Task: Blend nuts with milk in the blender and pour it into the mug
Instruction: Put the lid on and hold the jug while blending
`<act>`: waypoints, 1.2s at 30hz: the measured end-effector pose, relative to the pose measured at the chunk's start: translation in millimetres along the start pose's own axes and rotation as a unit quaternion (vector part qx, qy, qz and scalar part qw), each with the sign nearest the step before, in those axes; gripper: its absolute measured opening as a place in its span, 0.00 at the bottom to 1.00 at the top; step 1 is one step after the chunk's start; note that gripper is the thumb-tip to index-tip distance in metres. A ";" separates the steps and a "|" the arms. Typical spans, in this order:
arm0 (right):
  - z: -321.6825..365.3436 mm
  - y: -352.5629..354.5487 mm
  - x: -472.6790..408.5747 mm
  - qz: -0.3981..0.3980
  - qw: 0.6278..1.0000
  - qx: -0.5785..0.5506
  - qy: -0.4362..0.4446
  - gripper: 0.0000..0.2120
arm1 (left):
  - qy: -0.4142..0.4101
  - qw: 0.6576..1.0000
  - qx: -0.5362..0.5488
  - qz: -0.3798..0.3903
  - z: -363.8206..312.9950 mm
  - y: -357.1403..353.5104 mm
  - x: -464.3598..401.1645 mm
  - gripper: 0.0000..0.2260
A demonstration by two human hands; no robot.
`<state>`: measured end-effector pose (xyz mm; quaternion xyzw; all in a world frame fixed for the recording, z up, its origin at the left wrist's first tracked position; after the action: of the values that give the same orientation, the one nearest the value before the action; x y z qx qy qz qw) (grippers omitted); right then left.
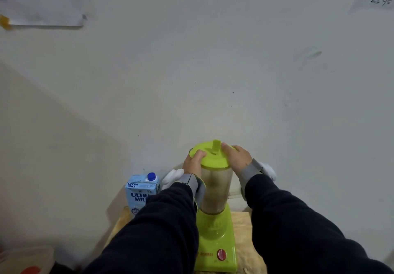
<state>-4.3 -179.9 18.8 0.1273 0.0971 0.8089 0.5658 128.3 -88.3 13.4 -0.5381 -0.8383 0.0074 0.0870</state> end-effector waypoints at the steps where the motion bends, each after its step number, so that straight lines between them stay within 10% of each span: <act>1: 0.0 0.3 0.2 0.000 1.000 0.003 0.000 0.21 | 0.001 1.000 -0.002 -0.001 0.2 0.3 -0.1 0.06; 13: 0.2 2.7 2.9 -0.018 1.000 0.015 -0.005 0.22 | 0.025 0.999 0.035 0.019 9.7 -1.9 -3.6 0.18; 36: -2.5 1.1 4.5 -0.019 1.000 -0.019 -0.011 0.24 | 0.023 0.999 0.036 0.015 12.1 -2.0 -7.1 0.12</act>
<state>-7.6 -176.1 17.2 0.1240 0.0781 0.7984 0.5841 127.4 -94.6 0.7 -0.5468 -0.8273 0.0269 0.1258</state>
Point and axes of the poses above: each hand's wrist, its own x-axis away from the middle knuckle, its own y-axis out of the back of the hand, z = x × y, the point moved 7 cm from there along -x, towards the middle knuckle, and after that the axes turned 12 degrees about z, right-handed, at the moved point
